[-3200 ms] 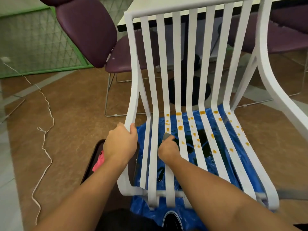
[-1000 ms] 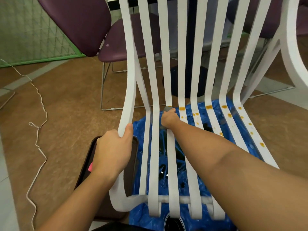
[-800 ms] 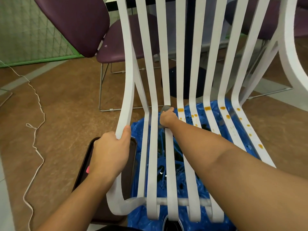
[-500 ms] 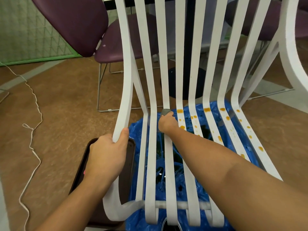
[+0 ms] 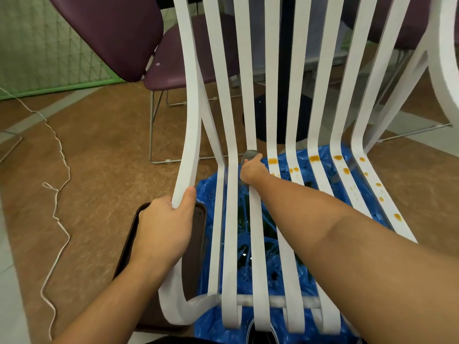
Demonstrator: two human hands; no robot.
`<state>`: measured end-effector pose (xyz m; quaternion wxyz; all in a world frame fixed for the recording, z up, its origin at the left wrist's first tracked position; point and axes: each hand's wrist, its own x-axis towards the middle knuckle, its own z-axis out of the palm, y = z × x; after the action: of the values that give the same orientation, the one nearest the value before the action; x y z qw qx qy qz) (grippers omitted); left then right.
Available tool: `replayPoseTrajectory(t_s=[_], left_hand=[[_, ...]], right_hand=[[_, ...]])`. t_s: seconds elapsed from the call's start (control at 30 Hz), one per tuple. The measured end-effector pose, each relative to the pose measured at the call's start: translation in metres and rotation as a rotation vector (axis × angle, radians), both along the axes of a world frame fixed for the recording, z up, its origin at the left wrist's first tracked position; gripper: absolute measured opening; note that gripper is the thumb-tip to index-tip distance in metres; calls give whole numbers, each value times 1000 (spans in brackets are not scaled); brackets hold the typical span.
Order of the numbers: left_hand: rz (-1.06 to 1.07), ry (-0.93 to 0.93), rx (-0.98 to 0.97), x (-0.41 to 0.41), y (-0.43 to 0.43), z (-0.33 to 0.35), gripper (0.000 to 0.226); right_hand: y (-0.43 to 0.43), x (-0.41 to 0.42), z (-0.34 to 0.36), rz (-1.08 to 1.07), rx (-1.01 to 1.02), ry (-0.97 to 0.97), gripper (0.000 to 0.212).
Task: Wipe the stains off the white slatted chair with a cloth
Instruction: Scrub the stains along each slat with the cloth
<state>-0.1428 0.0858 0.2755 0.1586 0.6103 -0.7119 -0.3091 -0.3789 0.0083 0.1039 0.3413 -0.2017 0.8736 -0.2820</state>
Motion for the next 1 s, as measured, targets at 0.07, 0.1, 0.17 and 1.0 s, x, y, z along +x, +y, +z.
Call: replayPoseTrajectory(t_s=[0.07, 0.1, 0.17, 1.0], left_hand=[[-3, -15, -4, 0, 0, 0, 52], [-5, -23, -6, 0, -1, 0, 51], [-10, -22, -7, 0, 0, 1, 51], [-15, -112, -74, -2, 8, 3, 52]], right_hand=[[4, 4, 2, 1, 67, -20, 69], [5, 7, 2, 8, 84, -10, 72], [15, 15, 1, 37, 95, 38, 75], [111, 101, -18, -84, 8, 188, 53]])
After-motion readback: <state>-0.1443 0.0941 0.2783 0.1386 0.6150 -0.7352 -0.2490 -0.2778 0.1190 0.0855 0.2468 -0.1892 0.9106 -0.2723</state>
